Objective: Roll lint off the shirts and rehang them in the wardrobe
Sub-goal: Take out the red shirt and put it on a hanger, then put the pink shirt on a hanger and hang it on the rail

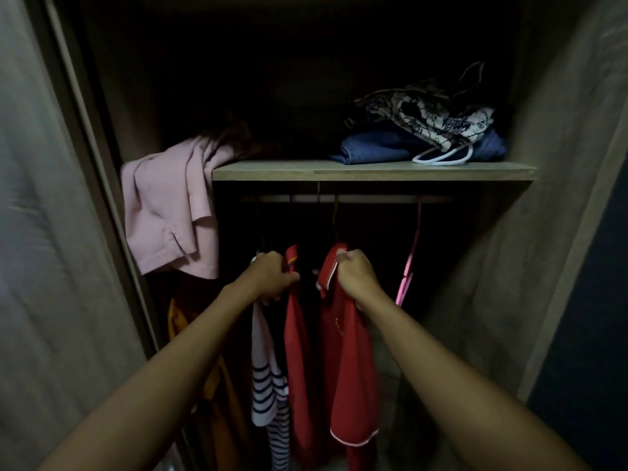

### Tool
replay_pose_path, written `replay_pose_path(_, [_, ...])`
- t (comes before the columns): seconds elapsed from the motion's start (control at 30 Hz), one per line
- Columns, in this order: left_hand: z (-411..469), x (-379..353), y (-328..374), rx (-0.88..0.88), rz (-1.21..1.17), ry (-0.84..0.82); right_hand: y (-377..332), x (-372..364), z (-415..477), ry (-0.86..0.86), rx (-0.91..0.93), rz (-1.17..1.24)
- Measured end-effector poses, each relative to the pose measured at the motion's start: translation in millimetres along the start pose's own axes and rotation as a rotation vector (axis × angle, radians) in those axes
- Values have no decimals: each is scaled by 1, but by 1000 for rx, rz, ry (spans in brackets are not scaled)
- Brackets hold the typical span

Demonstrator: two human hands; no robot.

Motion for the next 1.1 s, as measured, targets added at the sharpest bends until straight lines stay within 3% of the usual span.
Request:
replay_pose_path(0.17, [-19,40,30,-121,131,21,-4,9,1,-99,78,-199])
replay_pose_path(0.4, [-31,162,87,-435,36,570,-60,36,-28,-280,334,-513])
replay_pose_path(0.47, [-13,185,82,-417,44,723,-98,41,-45,-297,466,-464])
replay_pose_path(0.53, [11,203,69,-272,173,808,-137,43,-62,-290,612,-409])
replay_pose_path(0.63, [35,217,37,146,350,705,-189,44,-79,-289,756,-329])
replay_pose_path(0.73, [43,215,18,281,347,532,-231,45,-76,-227,841,-262])
replay_pose_path(0.87, [38,219,19,173,285,521,-267,35,-54,-204,845,-238])
replay_pose_path(1.1, [-24,203,52,-314,304,568,-289,9,1,-146,731,-408])
Point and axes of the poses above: each hand's wrist, its own z-axis towards the middle knuckle, its own x-axis out of the back of the hand, y = z × x, the point moved 3 cm from there along z, towards the middle knuckle, and after that the axes turned 5 degrees about y, right-handed, at the moved point
